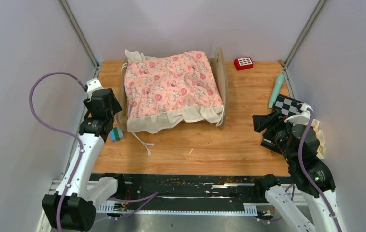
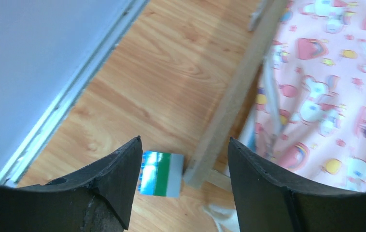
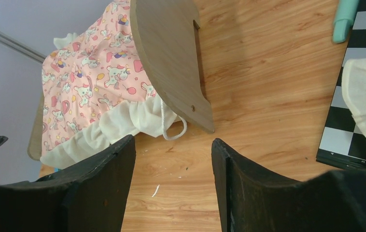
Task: Set up the pet bed
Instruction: Adjust the bed frame at the center of the board.
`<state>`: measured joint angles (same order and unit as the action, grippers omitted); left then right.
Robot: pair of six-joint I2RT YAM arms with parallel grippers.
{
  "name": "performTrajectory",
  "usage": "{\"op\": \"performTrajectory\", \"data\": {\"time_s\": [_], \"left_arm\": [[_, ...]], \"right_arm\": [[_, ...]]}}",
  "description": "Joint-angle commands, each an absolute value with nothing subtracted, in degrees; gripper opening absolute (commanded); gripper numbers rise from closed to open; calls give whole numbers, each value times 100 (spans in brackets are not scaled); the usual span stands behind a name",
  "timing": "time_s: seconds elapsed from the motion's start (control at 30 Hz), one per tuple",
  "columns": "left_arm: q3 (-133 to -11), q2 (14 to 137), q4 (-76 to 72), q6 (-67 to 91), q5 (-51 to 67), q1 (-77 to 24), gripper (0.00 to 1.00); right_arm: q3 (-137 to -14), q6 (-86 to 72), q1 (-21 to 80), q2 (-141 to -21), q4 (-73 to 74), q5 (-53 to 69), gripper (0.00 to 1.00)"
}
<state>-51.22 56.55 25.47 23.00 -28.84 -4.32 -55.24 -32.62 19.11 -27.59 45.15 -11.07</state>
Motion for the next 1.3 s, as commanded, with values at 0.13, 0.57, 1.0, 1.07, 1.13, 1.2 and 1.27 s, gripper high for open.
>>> {"op": "performTrajectory", "data": {"time_s": [0.13,0.57,1.0,1.07,1.13,1.2,1.27], "left_arm": [[-5124,4717,2066,2283,-1063,-1675,72],[-4816,7205,-1268,2131,-1596,-6340,73],[-5980,9641,-2600,2264,-1954,-6459,73],[-6135,9854,-2596,2230,-2065,-6479,72],[-6294,10035,-2505,2187,-2213,-6475,71],[-6364,10157,-2455,2166,-2332,-6476,69],[-6411,10238,-2396,2187,-2395,-6477,67]], "right_arm": [[-4884,-3086,1942,-2976,4158,-1087,60],[-4602,-3266,1942,-2496,4374,-1452,60],[-4529,-3336,1941,-2001,4564,-1639,61],[-4526,-3325,1944,-1967,4583,-1658,61],[-4549,-3316,1941,-1944,4621,-1673,61],[-4568,-3316,1942,-1911,4632,-1673,61],[-4578,-3297,1938,-1875,4642,-1662,61]]}}
